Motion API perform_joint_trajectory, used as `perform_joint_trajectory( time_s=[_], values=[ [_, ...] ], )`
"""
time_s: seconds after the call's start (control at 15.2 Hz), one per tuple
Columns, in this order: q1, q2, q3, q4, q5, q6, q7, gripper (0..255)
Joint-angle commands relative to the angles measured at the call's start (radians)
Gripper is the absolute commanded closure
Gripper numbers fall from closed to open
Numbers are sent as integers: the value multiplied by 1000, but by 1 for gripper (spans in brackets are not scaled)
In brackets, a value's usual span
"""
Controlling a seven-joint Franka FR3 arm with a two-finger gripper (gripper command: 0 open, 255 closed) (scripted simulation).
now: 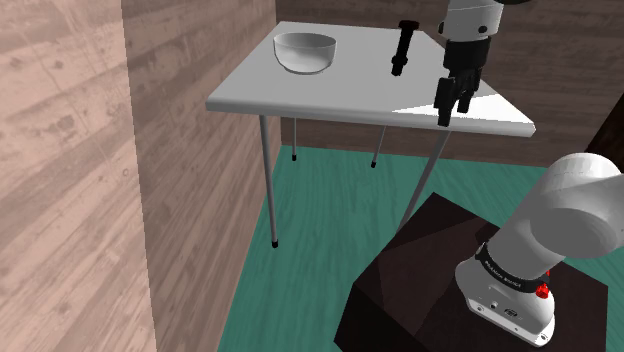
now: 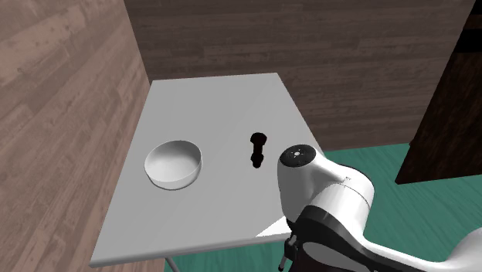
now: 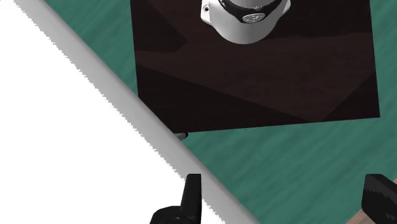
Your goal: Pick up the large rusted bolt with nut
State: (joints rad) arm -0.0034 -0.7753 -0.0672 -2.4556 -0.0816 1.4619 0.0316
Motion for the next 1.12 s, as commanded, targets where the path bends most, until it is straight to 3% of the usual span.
perform_joint_trajectory(
  time_s=[0.0,1.06],
  values=[
    [0,0,0,0,0,0,0,0],
    [-60,443,-84,508,-155,94,-88,0]
  ],
)
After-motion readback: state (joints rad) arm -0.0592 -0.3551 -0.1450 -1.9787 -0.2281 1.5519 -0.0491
